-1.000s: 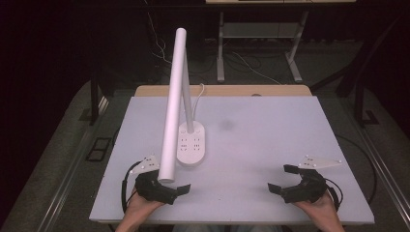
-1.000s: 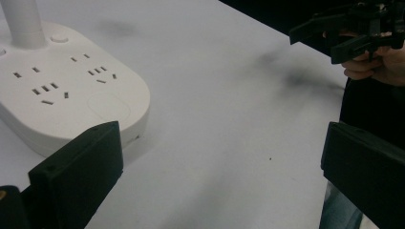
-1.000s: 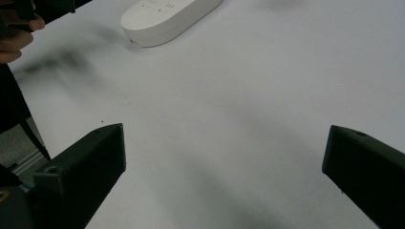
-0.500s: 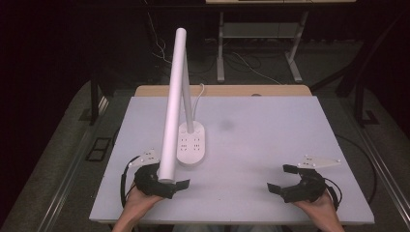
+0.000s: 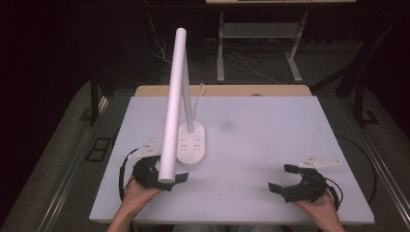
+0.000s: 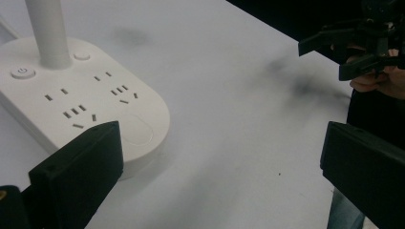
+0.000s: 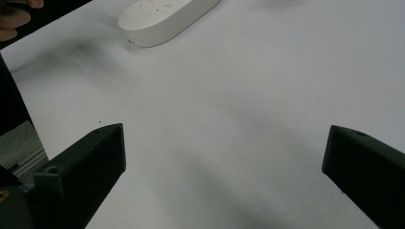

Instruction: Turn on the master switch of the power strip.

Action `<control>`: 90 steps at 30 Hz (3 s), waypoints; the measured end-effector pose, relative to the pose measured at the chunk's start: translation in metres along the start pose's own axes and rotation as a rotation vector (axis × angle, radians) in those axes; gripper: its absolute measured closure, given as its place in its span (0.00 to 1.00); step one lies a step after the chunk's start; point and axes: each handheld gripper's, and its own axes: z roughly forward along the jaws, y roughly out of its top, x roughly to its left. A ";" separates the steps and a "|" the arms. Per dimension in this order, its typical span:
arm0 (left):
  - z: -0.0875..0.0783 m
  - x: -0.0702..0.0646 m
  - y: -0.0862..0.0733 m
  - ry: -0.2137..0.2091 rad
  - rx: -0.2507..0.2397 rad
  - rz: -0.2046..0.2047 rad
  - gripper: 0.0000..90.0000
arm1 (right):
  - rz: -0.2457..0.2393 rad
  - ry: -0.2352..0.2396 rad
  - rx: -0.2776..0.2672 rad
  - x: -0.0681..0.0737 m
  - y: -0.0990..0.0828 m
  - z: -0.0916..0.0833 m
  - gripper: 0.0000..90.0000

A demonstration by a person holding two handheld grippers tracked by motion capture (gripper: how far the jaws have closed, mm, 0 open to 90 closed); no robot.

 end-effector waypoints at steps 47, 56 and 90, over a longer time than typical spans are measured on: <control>-0.003 0.033 0.057 0.055 0.092 0.046 0.00 | -0.010 -0.004 0.007 0.000 -0.001 0.000 0.00; -0.003 0.042 0.069 0.063 0.116 0.054 0.00 | -0.010 -0.005 0.007 0.000 -0.001 0.000 0.00; 0.005 0.088 0.102 0.112 0.134 0.038 0.16 | -0.007 -0.003 0.012 -0.001 -0.002 -0.001 0.00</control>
